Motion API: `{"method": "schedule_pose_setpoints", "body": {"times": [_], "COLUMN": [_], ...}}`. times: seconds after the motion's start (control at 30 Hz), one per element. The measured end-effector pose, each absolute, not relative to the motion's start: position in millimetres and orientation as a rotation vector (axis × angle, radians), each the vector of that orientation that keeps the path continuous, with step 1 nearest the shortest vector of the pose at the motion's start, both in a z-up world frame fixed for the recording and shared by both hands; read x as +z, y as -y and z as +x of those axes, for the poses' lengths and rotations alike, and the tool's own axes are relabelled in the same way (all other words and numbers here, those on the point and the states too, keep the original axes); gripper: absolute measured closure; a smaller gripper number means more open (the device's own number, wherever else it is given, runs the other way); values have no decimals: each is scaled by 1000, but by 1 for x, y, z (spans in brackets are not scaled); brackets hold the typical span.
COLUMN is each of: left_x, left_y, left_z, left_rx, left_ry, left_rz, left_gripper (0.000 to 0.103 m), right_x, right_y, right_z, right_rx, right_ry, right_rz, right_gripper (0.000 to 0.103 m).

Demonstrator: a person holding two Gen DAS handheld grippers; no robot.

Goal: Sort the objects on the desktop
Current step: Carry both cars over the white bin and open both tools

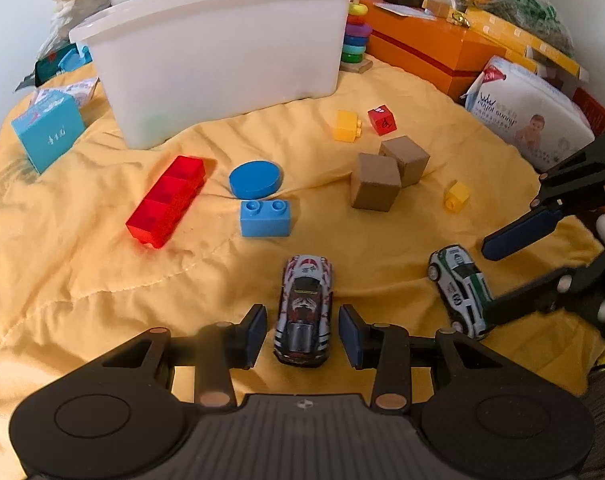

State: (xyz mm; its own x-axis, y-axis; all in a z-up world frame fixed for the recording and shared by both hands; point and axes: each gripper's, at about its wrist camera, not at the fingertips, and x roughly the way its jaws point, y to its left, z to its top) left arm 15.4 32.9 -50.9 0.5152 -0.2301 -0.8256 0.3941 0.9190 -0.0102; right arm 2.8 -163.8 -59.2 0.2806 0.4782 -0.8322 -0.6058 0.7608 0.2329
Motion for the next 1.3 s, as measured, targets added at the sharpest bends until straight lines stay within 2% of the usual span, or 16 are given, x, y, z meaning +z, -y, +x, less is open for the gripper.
{"method": "schedule_pose_setpoints", "body": {"times": [0.03,0.2,0.27,0.53,0.93,1.03,1.17,1.3], "left_x": [-51,-52,-51,-11,107,125,124,101], "left_y": [-33,-35,-36,-43,-64,-65,-62,-64], "left_z": [16,19,18,18,105,133,161,192], "left_rx": [-382,-415,-430,-455,-333,-299,-256,-210], "left_ry": [-960,-959,-948,-825,-453,-397,-386,-463], "left_rz": [191,187,194,105,72,92,122,124], "left_gripper": [59,60,70,70,70,70,70,70], "right_x": [-63,-79,-81,-57,42,56,57,44], "right_y": [158,133,131,154,177,173,156,145], "right_z": [3,-4,-11,-2,78,108,144,175], "right_rx": [711,664,656,644,450,409,377,344], "right_ry": [-1074,-1041,-1015,-969,-508,-456,-434,-485], "right_rz": [-141,-267,-341,-282,-160,-95,-129,-92], "right_gripper": [49,51,53,55,54,54,54,54]}}
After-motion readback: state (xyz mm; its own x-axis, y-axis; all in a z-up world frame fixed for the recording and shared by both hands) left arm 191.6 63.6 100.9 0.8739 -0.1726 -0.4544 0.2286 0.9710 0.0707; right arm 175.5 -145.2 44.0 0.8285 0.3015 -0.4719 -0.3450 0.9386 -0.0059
